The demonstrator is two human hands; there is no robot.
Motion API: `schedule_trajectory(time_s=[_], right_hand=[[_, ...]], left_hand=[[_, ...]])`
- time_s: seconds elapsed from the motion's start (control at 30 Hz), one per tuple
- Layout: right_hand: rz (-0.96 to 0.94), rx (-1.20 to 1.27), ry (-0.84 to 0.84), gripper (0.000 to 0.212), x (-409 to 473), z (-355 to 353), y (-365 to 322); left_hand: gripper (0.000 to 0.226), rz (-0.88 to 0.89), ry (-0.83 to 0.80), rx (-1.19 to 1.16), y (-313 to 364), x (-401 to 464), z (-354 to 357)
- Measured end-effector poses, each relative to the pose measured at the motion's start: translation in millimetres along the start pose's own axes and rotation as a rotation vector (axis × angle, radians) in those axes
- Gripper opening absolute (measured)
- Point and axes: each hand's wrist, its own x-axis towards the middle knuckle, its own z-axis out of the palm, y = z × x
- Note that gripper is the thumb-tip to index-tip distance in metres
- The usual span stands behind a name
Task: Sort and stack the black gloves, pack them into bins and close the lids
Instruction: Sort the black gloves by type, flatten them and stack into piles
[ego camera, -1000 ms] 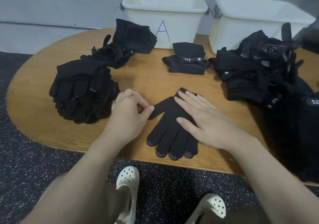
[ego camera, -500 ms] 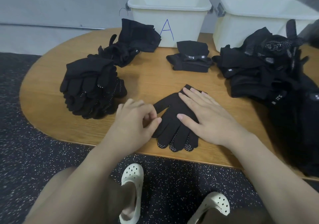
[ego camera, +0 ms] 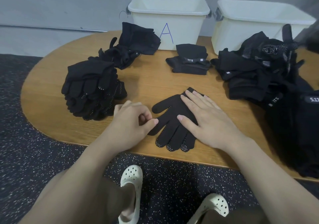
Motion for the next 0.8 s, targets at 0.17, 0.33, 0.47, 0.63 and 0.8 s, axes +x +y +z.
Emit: schedule_trajectory(time_s=[0.17, 0.33, 0.47, 0.63, 0.8], right_hand=[[0.011, -0.002, -0.004, 0.085, 0.7, -0.4, -1.7], [0.018, 0.006, -0.017, 0.085, 0.8, 0.1, -2.2], [0.019, 0.008, -0.006, 0.086, 0.9, 0.5, -2.3], [0.013, -0.002, 0.017, 0.086, -0.1, 1.0, -3.0], [0.016, -0.002, 0.027, 0.086, -0.4, 1.2, -2.8]], left_hand=[[0.026, 0.003, 0.011, 0.049, 1.8, -1.9, -0.5], [0.027, 0.101, 0.039, 0.062, 6.4, -5.5, -5.5], [0.030, 0.126, -0.060, 0.039, 15.2, -12.9, -1.2], [0.033, 0.079, -0.107, 0.060, 22.1, -12.5, 4.9], [0.029, 0.068, -0.167, 0.024, 21.4, -12.2, 2.9]])
